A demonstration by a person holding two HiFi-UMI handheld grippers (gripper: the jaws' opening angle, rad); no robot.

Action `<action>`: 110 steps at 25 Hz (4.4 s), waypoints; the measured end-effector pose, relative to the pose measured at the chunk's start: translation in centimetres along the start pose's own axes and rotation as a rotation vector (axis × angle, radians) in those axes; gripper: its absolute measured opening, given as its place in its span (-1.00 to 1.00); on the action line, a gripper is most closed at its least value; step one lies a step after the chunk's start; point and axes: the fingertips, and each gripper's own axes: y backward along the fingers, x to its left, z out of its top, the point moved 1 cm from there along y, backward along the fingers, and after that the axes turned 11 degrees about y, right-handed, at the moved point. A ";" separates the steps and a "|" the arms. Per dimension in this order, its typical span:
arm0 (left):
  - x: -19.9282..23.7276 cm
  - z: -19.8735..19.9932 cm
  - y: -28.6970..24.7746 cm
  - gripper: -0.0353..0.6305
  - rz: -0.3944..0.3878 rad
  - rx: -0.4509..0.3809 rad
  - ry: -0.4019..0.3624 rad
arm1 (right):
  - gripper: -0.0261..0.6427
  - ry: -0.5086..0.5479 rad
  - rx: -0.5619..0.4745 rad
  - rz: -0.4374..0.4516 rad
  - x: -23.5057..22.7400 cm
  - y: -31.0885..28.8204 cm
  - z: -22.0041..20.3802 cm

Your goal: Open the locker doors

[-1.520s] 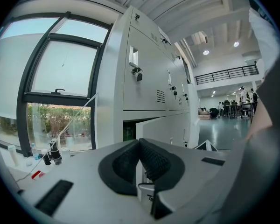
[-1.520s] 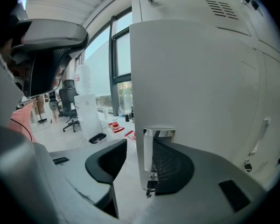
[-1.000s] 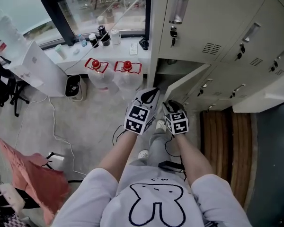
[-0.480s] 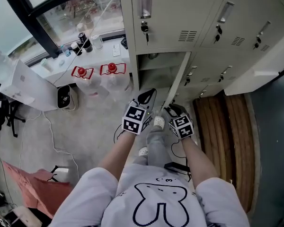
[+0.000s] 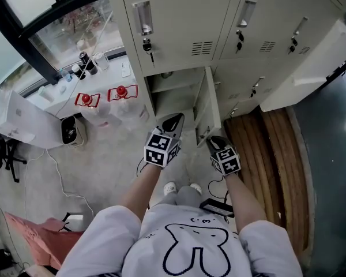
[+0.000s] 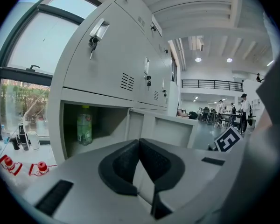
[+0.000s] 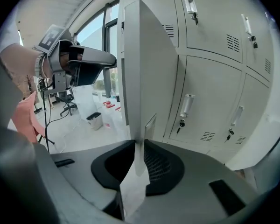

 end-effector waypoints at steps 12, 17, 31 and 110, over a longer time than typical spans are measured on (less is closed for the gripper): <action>-3.2 1.6 -0.9 -0.88 0.002 -0.005 -0.020 | -0.88 -0.245 0.056 -0.076 -7.0 3.7 -3.7; -3.6 2.8 0.1 -0.88 0.028 -0.039 -0.019 | -0.88 -0.213 0.000 -0.001 -6.9 5.8 -1.4; -5.9 11.8 4.7 -0.88 0.059 -0.229 -0.158 | -0.88 -0.130 -0.512 0.047 -6.0 15.5 17.2; 2.1 27.9 14.3 -0.88 0.242 -0.442 -0.227 | -0.46 0.162 -0.721 0.134 1.0 6.5 48.2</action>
